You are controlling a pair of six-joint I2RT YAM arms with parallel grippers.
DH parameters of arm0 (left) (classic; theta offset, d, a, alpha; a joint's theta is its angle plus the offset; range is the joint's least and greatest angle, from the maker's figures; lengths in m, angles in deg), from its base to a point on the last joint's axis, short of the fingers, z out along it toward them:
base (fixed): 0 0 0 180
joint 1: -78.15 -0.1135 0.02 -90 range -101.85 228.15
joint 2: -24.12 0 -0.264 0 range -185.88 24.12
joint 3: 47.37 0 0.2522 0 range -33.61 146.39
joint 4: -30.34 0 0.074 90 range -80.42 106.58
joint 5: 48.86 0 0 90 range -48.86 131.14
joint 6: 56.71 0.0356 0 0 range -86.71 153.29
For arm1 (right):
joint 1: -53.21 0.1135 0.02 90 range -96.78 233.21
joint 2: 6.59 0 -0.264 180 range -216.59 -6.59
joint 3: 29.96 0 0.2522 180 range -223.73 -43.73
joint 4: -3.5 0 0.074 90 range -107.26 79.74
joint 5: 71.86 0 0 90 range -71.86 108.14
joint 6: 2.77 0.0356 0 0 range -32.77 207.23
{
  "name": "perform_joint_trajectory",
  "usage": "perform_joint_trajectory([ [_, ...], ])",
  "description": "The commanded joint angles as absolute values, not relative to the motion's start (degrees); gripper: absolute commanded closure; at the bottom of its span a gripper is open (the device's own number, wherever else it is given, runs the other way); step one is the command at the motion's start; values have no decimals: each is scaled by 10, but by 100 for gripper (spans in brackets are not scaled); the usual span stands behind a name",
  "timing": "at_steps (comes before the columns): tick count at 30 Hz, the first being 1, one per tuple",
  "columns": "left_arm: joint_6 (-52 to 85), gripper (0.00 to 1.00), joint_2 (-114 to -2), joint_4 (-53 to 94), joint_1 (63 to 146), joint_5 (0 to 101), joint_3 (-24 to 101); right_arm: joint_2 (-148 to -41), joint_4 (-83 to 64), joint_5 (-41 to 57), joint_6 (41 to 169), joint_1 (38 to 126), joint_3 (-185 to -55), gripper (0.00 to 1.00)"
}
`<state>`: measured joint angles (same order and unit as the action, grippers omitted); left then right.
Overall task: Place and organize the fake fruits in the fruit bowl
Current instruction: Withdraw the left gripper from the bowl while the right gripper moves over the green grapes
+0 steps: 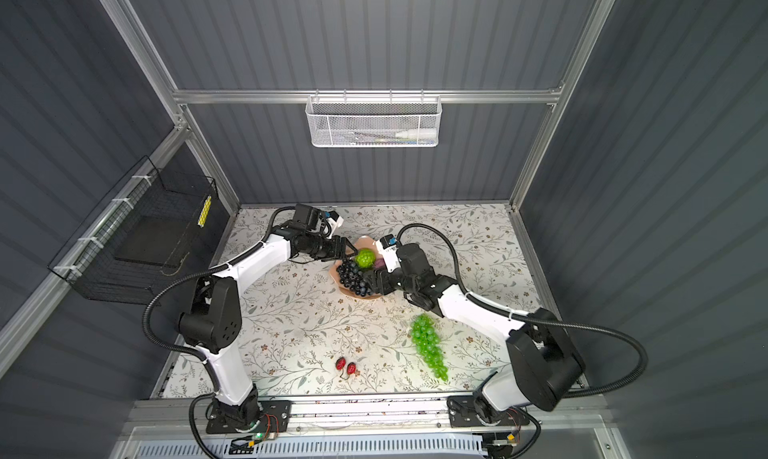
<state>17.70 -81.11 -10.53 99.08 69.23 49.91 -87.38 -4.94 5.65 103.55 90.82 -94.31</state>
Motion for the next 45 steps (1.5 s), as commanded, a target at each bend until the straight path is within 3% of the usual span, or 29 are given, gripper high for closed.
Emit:
perform_joint_trajectory([
  [1, 182, 33, -760, -156, 988, 624, 508, -836, -125, 85, 1037, 909, -948, 35],
  [11, 160, 31, -602, -166, 989, 468, 385, -672, -322, 138, 1117, 889, -887, 35],
  [20, 111, 33, -503, -123, 990, 456, 271, -567, -459, 146, 1198, 855, -815, 37],
  [26, 114, 34, -519, -130, 990, 467, 276, -573, -449, 49, 1212, 781, -781, 41],
  [35, 107, 34, -517, -118, 990, 471, 264, -606, -466, 58, 1184, 792, -795, 60],
  [45, 106, 34, -512, -129, 990, 463, 268, -685, -478, 157, 1183, 907, -843, 50],
])
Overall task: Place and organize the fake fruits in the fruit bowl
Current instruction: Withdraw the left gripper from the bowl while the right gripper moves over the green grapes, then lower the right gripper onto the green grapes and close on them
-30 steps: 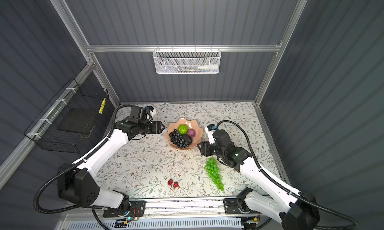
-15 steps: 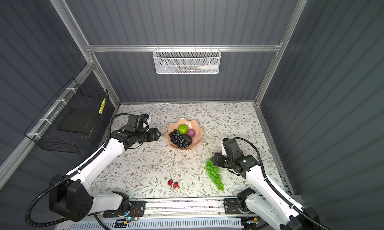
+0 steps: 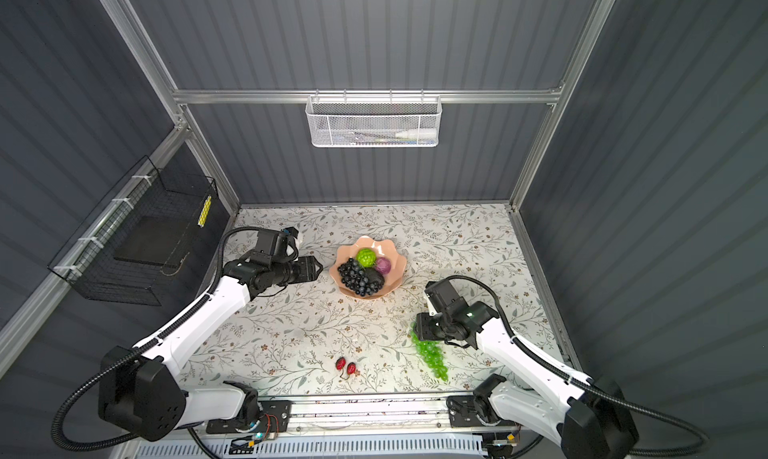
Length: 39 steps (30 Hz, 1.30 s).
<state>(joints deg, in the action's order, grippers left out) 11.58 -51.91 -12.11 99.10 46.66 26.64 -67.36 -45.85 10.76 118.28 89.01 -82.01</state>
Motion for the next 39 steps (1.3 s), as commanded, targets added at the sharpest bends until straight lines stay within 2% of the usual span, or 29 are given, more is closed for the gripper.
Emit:
perform_joint_trajectory([
  [1, 106, 34, -511, -129, 990, 463, 268, -693, -482, 170, 1181, 913, -847, 50],
  [9, 103, 34, -513, -129, 990, 458, 261, -762, -469, 229, 1157, 938, -875, 51],
  [14, 102, 34, -513, -135, 990, 448, 258, -798, -461, 229, 1157, 940, -882, 58],
  [17, 105, 34, -512, -138, 990, 442, 257, -808, -474, 247, 1157, 941, -881, 65],
  [21, 105, 34, -514, -137, 989, 439, 256, -794, -485, 265, 1160, 941, -878, 87],
  [27, 103, 33, -519, -133, 989, 442, 255, -773, -485, 278, 1155, 941, -876, 99],
  [39, 103, 33, -522, -133, 989, 440, 257, -728, -511, 275, 1135, 941, -893, 100],
])
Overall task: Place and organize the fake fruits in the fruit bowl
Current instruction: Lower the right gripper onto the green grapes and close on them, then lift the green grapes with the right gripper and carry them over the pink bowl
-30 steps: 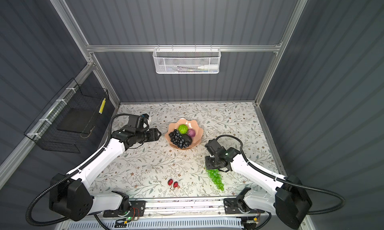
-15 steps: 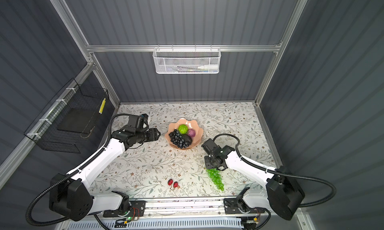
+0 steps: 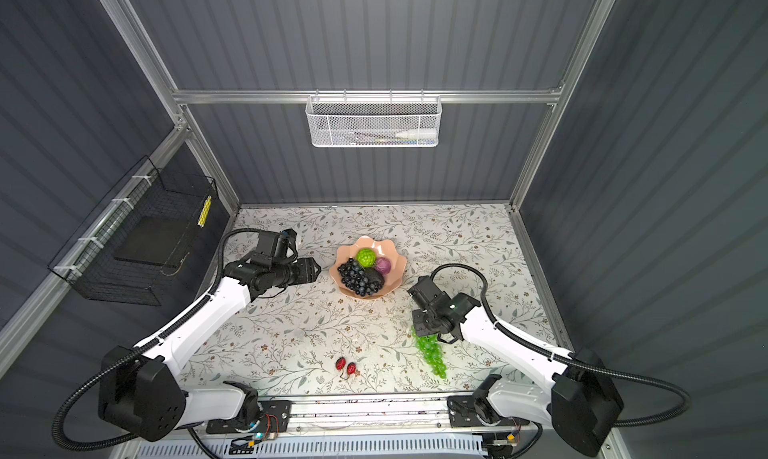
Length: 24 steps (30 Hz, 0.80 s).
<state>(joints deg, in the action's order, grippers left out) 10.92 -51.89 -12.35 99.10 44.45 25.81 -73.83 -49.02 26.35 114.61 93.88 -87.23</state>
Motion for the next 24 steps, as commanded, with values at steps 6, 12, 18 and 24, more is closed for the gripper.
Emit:
perform_joint_trajectory([
  [6, 102, 33, -525, -134, 990, 442, 260, -711, -525, 257, 1129, 939, -922, 100],
  [12, 102, 33, -525, -133, 990, 440, 260, -682, -554, 240, 1121, 939, -990, 100],
  [18, 100, 33, -530, -128, 989, 440, 259, -703, -562, 239, 1087, 939, -1102, 100],
  [24, 97, 33, -524, -129, 990, 439, 255, -788, -528, 224, 1051, 938, -1225, 100],
])
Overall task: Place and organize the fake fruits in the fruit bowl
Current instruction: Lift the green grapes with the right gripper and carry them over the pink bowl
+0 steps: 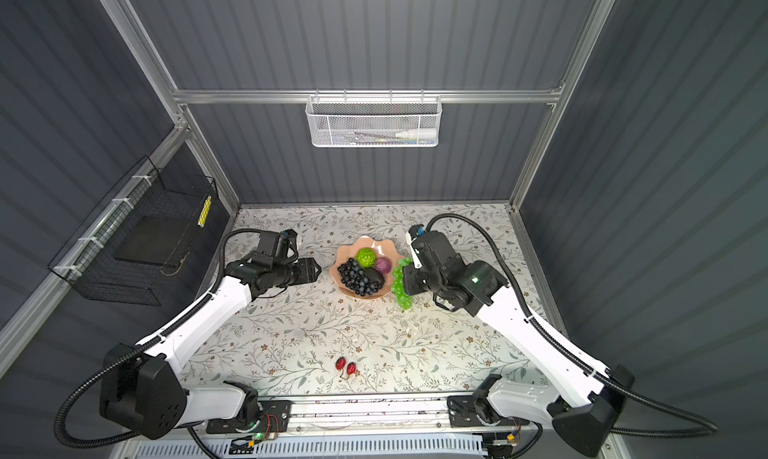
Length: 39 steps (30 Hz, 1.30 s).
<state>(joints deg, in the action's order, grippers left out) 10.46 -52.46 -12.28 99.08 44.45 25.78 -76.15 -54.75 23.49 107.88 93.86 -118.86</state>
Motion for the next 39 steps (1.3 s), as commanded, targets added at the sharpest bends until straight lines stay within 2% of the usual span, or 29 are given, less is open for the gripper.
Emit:
perform_joint_trajectory([
  [1, 97, 33, -521, -130, 989, 436, 255, -803, -519, 220, 1051, 938, -1242, 100],
  [5, 97, 33, -506, -136, 989, 426, 249, -852, -476, 194, 1059, 932, -1282, 100],
  [13, 93, 33, -493, -133, 989, 422, 239, -912, -406, 150, 1095, 921, -1272, 100],
  [23, 95, 33, -489, -130, 989, 419, 236, -934, -352, 91, 1139, 919, -1223, 100],
  [39, 91, 33, -486, -133, 989, 417, 242, -937, -332, 69, 1151, 898, -1181, 100],
])
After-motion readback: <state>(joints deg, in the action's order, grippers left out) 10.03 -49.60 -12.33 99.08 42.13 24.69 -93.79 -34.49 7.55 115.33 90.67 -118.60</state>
